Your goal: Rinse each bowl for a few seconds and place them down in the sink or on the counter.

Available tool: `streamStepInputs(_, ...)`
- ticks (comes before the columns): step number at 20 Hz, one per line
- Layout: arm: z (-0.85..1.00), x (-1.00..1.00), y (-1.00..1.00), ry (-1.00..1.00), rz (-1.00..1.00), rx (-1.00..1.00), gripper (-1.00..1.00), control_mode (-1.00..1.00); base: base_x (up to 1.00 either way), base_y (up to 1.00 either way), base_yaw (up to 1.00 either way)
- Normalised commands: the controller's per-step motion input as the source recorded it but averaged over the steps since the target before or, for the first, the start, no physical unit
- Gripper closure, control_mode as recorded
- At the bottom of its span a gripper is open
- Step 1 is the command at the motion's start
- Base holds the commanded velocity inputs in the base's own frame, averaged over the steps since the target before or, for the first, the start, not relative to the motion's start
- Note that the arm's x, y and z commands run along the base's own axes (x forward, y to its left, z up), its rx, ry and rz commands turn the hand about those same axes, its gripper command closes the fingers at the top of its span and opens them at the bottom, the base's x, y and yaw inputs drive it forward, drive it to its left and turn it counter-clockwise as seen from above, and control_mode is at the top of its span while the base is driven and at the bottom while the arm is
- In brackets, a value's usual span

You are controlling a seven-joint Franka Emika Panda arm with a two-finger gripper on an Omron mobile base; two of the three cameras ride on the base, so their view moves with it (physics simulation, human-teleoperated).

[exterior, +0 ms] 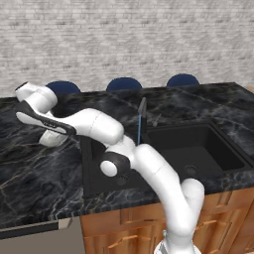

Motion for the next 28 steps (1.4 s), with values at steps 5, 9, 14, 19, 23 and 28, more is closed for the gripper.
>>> streamStepInputs(5, 0.0, -0.5, -0.49, -0.23, -0.1, 0.0, 1.0, -1.0, 0.0, 0.0, 0.0)
streamStepInputs(9, -0.02, -0.65, -0.59, -0.26, -0.02, 0.04, 1.0, -1.0, 0.0, 0.0, 0.0)
streamStepInputs(14, -0.01, -0.68, -0.72, -0.24, 0.0, 0.11, 1.0, -1.0, 0.0, 0.0, 0.0)
streamStepInputs(19, -0.14, -0.58, -0.55, -0.17, -0.07, 0.14, 1.0, -1.0, 0.0, 0.0, 0.0)
streamStepInputs(23, -0.19, -0.56, -0.5, -0.13, -0.09, 0.21, 1.0, -1.0, 0.0, 0.0, 0.0)
streamStepInputs(28, -0.02, -0.43, -0.36, -0.04, -0.17, 0.2, 1.0, -1.0, 0.0, 0.0, 0.0)
